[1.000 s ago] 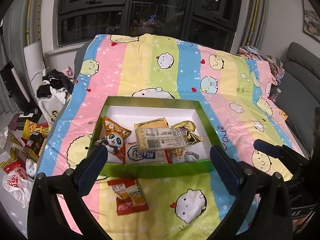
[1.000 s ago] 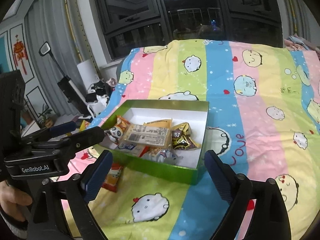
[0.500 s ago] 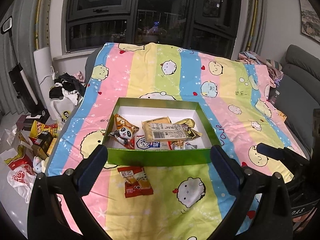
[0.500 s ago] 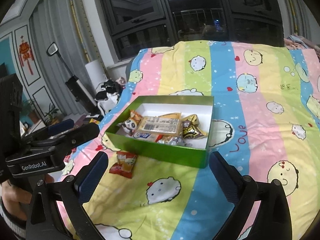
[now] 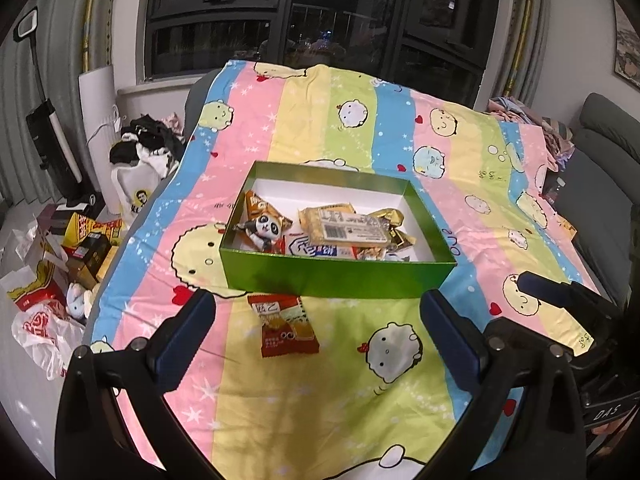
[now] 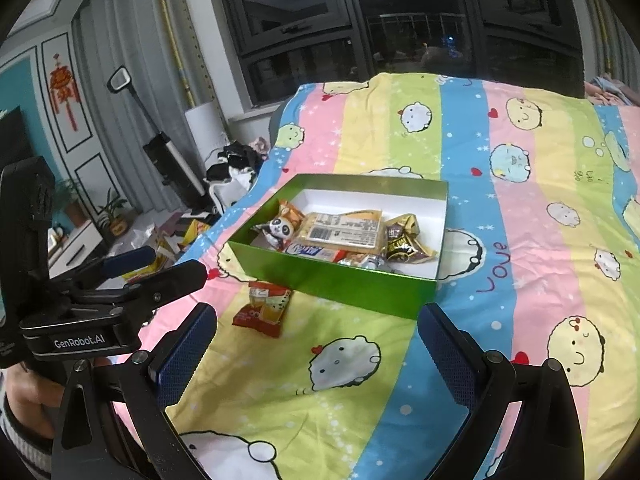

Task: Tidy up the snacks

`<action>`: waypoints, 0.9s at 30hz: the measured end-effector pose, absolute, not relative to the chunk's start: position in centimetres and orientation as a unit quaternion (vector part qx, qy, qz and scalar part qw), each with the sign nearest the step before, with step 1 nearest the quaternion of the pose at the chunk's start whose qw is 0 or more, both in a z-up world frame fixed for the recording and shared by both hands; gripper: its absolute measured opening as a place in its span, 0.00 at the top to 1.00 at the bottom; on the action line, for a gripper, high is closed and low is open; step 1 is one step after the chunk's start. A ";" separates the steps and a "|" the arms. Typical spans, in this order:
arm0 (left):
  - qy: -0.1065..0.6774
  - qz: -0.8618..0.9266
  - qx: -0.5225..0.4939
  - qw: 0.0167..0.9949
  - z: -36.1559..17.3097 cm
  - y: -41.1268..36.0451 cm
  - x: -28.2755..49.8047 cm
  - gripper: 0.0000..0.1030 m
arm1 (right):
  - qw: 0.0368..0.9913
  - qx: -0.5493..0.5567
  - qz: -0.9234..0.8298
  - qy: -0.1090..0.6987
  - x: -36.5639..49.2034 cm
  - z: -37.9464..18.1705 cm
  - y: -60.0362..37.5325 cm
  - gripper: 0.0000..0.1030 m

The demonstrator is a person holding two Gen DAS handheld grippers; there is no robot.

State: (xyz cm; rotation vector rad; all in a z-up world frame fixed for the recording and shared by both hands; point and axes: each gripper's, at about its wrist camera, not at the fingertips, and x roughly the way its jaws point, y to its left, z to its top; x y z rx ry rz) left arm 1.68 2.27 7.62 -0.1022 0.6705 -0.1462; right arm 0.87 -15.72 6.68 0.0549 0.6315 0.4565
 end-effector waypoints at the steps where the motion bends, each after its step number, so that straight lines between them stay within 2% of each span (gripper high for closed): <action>1: 0.331 -0.071 -0.052 0.940 7.4 2.4 1.7 0.01 | 0.924 0.026 0.224 0.310 0.9 6.5 -15.6 0.03; 17: 0.371 -0.090 -0.127 0.915 2.4 7.4 2.9 0.01 | 0.893 0.017 0.255 0.371 3.6 2.1 -12.2 0.03; 27: 0.401 -0.105 -0.143 0.899 -0.3 7.7 5.1 0.01 | 0.868 0.008 0.276 0.413 5.9 -1.5 -9.9 0.03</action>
